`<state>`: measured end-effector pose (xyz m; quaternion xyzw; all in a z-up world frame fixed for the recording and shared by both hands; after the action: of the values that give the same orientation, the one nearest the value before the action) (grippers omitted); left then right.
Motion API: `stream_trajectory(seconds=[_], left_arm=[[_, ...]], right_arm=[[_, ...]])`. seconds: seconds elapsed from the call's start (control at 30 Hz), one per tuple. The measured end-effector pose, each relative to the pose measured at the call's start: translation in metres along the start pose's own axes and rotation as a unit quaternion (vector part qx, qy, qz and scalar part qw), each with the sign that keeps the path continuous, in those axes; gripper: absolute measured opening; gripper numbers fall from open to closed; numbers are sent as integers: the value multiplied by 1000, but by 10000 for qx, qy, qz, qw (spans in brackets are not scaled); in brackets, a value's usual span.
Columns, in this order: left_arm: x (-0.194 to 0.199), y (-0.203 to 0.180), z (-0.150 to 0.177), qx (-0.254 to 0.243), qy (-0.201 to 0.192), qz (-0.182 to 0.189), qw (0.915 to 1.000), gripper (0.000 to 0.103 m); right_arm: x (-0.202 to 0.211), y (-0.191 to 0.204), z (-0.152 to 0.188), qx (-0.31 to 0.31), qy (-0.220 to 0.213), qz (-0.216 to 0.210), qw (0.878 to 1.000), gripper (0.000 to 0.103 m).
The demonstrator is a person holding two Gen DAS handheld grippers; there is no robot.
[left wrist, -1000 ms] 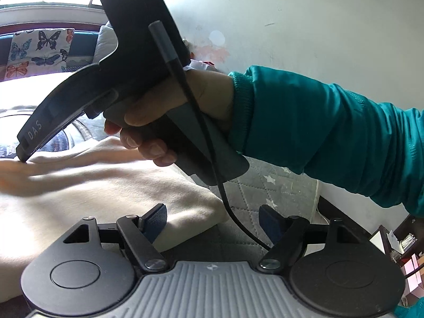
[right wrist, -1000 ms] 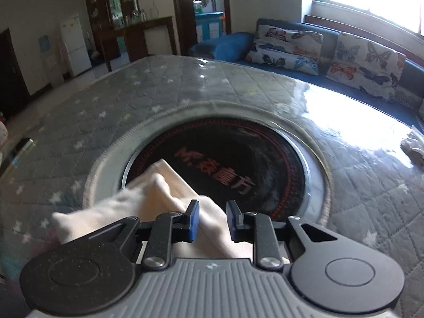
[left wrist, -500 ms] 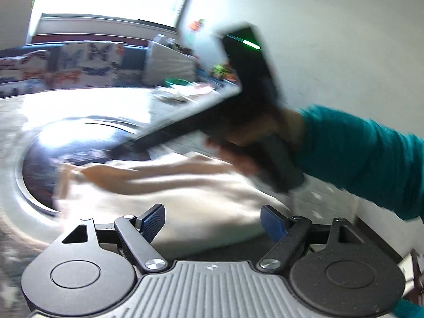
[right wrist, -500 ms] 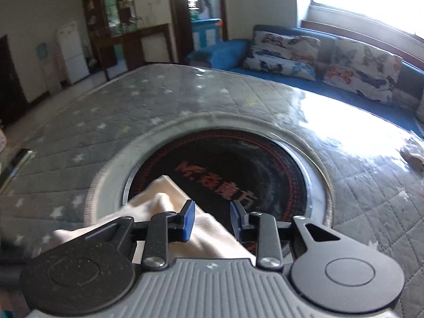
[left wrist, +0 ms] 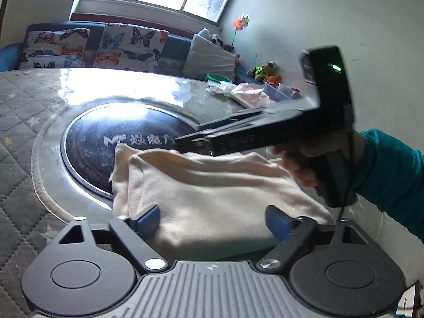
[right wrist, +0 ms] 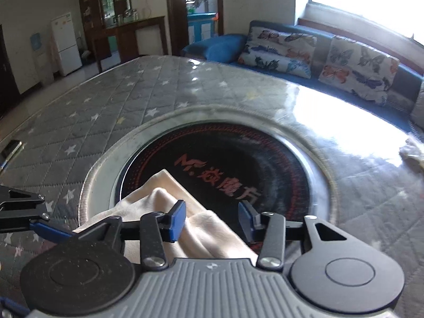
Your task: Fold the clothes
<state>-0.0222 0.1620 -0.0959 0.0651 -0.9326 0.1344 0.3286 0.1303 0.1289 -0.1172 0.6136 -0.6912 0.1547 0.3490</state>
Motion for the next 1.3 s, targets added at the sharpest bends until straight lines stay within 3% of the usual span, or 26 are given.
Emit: stream_trajectory(seconds=[0.17,0.4,0.7,0.9,1.03,1.23,1.3], left_arm=[[1,9,-8,61,-180,-201,9996,100],[10,34,-15,383,-262,-640,9969,103],[3,71,-25,1084,165,-1092,9880,103],[-6,81,-27,1568,424,-1085,9807,103],[-11,80,-27,1680,570,-1060,9784,103],[-17,79,-26,1867,710,-961,9751,103],[-19,79,-26,1970,761,-904,9733,103]], right_arm=[[42,-5,6,-159,-270,219,9993,73],[77,22,41,251,-43,263,9993,76],[47,105,61,1577,207,-127,9872,76],[12,145,63,2251,429,-50,9734,66],[-3,157,67,2617,526,141,9636,54],[-7,155,65,2561,511,279,9649,33],[-2,150,62,2341,416,239,9710,24]])
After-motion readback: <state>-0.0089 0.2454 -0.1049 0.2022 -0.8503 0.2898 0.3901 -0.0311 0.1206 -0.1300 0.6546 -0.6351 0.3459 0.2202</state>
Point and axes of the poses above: each gripper's, at about its wrist camera, not at the fingertips, and x roughly against the way its jaws point, y to its left, z to its underside, the point moved 8 cm from there along -x, roughly the way its jaws point, and after that the axes turned 14 degrees about -z, right-handed, at the moved point
